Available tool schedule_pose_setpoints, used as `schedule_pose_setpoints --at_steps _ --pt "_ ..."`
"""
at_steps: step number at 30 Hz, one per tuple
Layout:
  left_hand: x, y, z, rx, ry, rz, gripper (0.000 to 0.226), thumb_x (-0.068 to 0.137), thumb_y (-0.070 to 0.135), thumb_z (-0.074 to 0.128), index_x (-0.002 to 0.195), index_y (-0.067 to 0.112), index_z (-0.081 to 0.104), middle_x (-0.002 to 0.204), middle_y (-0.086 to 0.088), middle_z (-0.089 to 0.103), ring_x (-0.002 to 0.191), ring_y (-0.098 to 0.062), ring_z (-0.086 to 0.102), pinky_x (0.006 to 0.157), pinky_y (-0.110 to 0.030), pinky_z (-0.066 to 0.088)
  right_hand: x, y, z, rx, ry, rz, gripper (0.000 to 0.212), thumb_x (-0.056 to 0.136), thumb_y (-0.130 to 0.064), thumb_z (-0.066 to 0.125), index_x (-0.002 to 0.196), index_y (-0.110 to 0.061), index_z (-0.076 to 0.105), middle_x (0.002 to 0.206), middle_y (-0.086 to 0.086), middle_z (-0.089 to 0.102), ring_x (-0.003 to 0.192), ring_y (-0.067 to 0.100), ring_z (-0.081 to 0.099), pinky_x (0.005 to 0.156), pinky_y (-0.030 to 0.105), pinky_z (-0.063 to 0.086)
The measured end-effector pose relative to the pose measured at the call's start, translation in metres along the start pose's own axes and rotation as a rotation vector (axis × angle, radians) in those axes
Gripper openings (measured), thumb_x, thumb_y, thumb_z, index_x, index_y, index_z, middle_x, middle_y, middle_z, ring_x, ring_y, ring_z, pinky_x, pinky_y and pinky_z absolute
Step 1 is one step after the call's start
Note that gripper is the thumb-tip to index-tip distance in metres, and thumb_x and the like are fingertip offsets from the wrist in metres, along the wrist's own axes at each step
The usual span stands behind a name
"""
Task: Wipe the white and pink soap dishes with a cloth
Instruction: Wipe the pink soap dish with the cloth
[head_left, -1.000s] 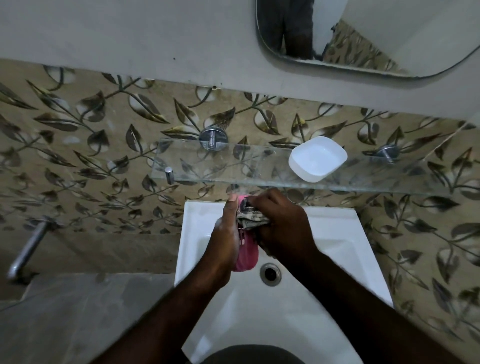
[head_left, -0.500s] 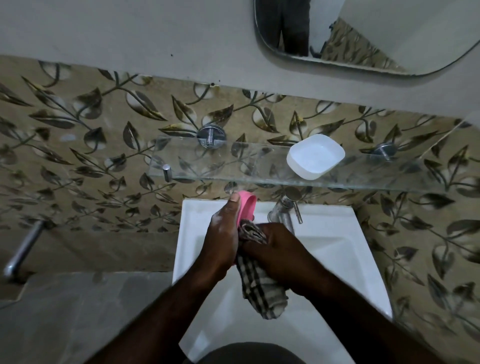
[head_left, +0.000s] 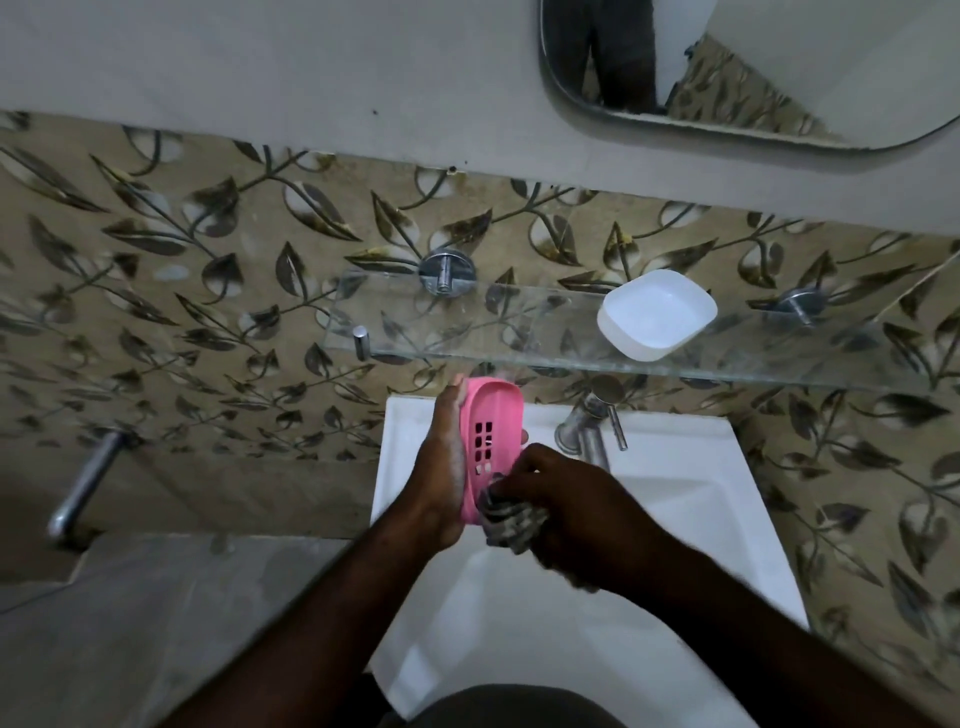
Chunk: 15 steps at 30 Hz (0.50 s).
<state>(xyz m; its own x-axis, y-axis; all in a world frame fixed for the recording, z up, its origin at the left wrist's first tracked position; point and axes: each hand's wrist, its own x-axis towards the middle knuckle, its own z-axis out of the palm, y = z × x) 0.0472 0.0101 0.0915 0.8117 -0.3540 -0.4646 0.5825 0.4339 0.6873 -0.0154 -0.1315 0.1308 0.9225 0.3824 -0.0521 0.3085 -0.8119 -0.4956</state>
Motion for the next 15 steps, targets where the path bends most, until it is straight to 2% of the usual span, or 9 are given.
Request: schedule_pose_setpoints --at_steps 3,4,6,7,9,11,12,13,15 --pt "0.006 0.001 0.001 -0.030 -0.006 -0.042 0.091 0.061 0.079 0.058 0.113 0.004 0.066 0.088 -0.017 0.070 0.077 -0.027 0.068 0.072 -0.039 0.057 0.002 0.007 -0.004 -0.080 0.149 0.031 0.045 0.079 -0.002 0.062 0.116 -0.027 0.068 0.106 0.000 0.062 0.089 0.023 0.064 0.073 0.031 0.051" --pt "0.008 0.002 0.001 -0.054 -0.024 -0.053 0.092 0.055 0.078 0.065 0.110 0.004 0.067 0.091 -0.018 0.068 0.081 -0.029 0.066 0.076 -0.041 0.057 0.004 0.007 -0.005 0.005 0.233 0.082 0.034 0.080 -0.006 0.063 0.107 -0.026 0.070 0.094 0.000 0.064 0.077 0.023 0.065 0.065 0.035 0.053" --pt "0.012 0.002 -0.004 -0.113 -0.093 -0.072 0.092 0.046 0.073 0.078 0.104 0.002 0.069 0.095 -0.019 0.064 0.085 -0.029 0.063 0.077 -0.041 0.055 0.009 0.010 -0.010 0.361 0.366 0.252 0.007 0.089 -0.016 0.062 0.084 -0.020 0.065 0.066 0.009 0.062 0.049 0.027 0.059 0.044 0.035 0.050" --pt "0.012 0.000 -0.008 -0.139 -0.131 -0.071 0.089 0.053 0.073 0.074 0.107 0.002 0.071 0.098 -0.020 0.065 0.085 -0.030 0.064 0.077 -0.042 0.056 0.010 0.012 -0.014 0.518 0.459 0.334 0.011 0.091 -0.018 0.062 0.080 -0.017 0.062 0.061 0.012 0.062 0.046 0.027 0.058 0.041 0.033 0.049" --pt "0.012 -0.006 -0.015 -0.182 -0.177 -0.080 0.083 0.073 0.076 0.054 0.113 0.005 0.072 0.102 -0.023 0.070 0.087 -0.034 0.068 0.080 -0.045 0.056 0.008 0.020 -0.023 0.658 0.598 0.395 0.006 0.088 -0.011 0.065 0.086 -0.016 0.067 0.072 0.010 0.071 0.062 0.031 0.069 0.055 0.038 0.059" --pt "0.013 -0.011 -0.021 -0.210 -0.211 -0.091 0.083 0.079 0.076 0.045 0.116 0.006 0.070 0.101 -0.023 0.071 0.088 -0.035 0.069 0.082 -0.047 0.056 0.004 0.020 -0.026 0.808 0.589 0.388 0.017 0.084 -0.001 0.067 0.096 -0.013 0.067 0.086 0.014 0.074 0.076 0.034 0.071 0.068 0.048 0.060" --pt "0.013 -0.011 -0.020 -0.214 -0.214 -0.095 0.083 0.080 0.077 0.044 0.117 0.007 0.070 0.103 -0.022 0.071 0.089 -0.035 0.069 0.083 -0.047 0.056 0.003 0.018 -0.025 0.881 0.554 0.361 0.022 0.081 0.001 0.069 0.097 -0.015 0.067 0.087 0.013 0.074 0.075 0.031 0.071 0.066 0.047 0.061" --pt "0.013 -0.012 -0.018 -0.215 -0.212 -0.098 0.082 0.081 0.077 0.043 0.117 0.008 0.070 0.105 -0.021 0.071 0.091 -0.034 0.069 0.083 -0.047 0.056 0.002 0.017 -0.022 0.872 0.525 0.323 0.026 0.078 0.001 0.072 0.095 -0.018 0.067 0.084 0.009 0.074 0.071 0.024 0.070 0.060 0.039 0.060" --pt "0.012 -0.014 -0.011 -0.208 -0.189 -0.105 0.079 0.080 0.077 0.043 0.115 0.011 0.072 0.112 -0.018 0.070 0.096 -0.033 0.069 0.085 -0.046 0.056 0.002 0.013 -0.013 0.753 0.494 0.239 0.032 0.072 0.001 0.071 0.087 -0.027 0.068 0.077 0.000 0.071 0.062 0.011 0.064 0.055 0.023 0.052"
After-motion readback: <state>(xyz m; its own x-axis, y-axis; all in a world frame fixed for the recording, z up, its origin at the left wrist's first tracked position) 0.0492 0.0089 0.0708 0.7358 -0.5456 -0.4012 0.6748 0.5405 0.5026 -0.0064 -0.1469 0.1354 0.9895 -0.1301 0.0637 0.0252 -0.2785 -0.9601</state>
